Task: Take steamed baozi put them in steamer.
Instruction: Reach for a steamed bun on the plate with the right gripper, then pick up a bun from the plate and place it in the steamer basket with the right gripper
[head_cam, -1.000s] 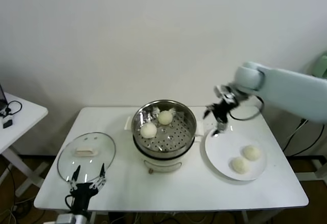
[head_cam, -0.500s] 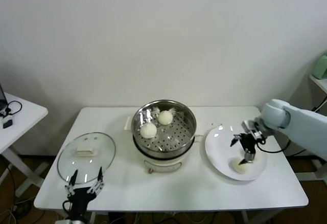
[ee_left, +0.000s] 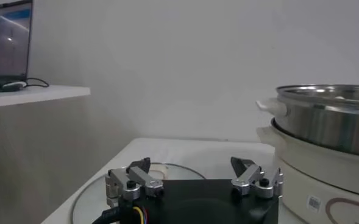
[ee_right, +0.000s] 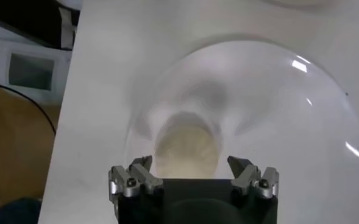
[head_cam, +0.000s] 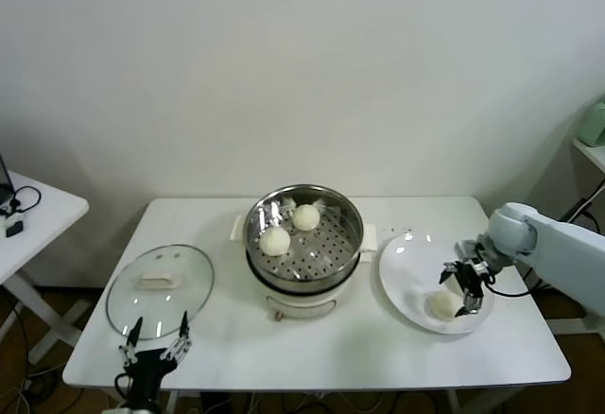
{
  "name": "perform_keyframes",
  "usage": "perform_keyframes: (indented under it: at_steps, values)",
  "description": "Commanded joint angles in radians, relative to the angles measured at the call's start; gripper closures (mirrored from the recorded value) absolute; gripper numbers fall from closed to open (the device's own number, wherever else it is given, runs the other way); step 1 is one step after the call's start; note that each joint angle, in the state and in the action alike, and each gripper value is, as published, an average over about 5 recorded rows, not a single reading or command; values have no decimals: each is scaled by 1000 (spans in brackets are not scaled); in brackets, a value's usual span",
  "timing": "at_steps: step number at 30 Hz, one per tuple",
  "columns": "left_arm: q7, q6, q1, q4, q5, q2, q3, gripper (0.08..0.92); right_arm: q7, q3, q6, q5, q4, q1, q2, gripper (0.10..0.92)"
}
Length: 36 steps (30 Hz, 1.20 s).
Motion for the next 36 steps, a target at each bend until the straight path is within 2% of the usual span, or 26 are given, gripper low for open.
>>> perform_keyframes:
  at_steps: [1, 15, 20, 24, 32, 36]
  values:
    - [0, 11, -19, 3, 5, 8, -2, 177, 0, 22, 7, -31, -49, -42, 48, 203]
    - [-3, 31, -57, 15, 16, 16, 7, 177, -13, 22, 11, -36, -61, -49, 61, 211]
    - [-2, 35, -60, 13, 17, 16, 11, 177, -14, 26, 14, -36, -64, -42, 61, 302]
    - [-2, 36, -62, 13, 18, 16, 11, 177, -14, 25, 17, -30, -56, -22, 59, 343]
    - [-1, 37, -62, 11, 19, 21, 13, 177, -51, -58, 94, -2, 37, 243, 59, 347]
    - [1, 42, -63, 5, 26, 23, 18, 177, -82, -145, 225, -96, 100, 458, 93, 347]
